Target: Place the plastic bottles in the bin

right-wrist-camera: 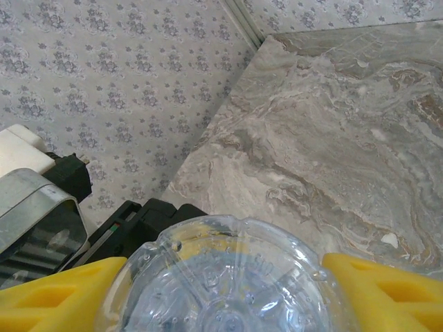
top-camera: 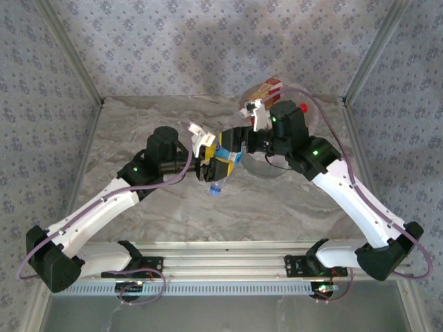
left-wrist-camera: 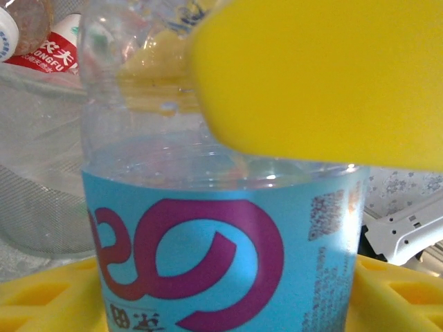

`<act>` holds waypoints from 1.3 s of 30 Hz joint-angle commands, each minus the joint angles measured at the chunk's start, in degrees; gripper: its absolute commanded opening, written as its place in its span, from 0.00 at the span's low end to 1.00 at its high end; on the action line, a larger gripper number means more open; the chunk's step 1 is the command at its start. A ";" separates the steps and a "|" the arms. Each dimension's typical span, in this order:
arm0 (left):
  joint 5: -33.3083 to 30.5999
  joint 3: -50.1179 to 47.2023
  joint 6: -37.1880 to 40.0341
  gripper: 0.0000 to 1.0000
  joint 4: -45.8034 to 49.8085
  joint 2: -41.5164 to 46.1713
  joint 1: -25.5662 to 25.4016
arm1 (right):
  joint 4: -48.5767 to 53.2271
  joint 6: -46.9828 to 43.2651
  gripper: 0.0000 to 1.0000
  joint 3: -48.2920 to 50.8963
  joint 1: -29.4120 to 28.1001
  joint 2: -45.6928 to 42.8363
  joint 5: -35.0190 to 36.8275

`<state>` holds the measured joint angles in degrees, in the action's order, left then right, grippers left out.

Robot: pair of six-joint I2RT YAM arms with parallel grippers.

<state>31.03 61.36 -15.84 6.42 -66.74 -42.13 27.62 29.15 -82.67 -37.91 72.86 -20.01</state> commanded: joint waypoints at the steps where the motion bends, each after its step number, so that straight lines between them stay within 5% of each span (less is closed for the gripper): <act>1: -0.09 2.60 1.06 0.82 0.15 1.44 -0.67 | -0.63 0.64 0.71 -2.05 -0.42 -0.76 0.44; 7: -0.26 3.43 1.50 1.00 1.09 2.35 -0.86 | 0.29 1.46 0.68 -2.21 0.94 -2.34 -0.69; 14: -0.65 4.13 3.63 1.00 4.51 5.39 -1.04 | 0.66 2.28 0.68 -3.60 8.41 -4.95 -3.70; 28: -5.43 0.87 5.69 1.00 13.09 13.66 -1.05 | -6.84 14.09 0.65 -6.25 34.12 -1.72 -8.98; 39: -6.76 -0.68 5.15 1.00 14.36 15.67 -1.10 | -11.07 17.91 0.65 -8.11 41.08 6.39 -13.43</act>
<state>24.82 60.93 -10.72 19.97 -52.10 -42.87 19.03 45.12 -88.49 2.04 78.04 -30.24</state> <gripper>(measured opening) 0.994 0.650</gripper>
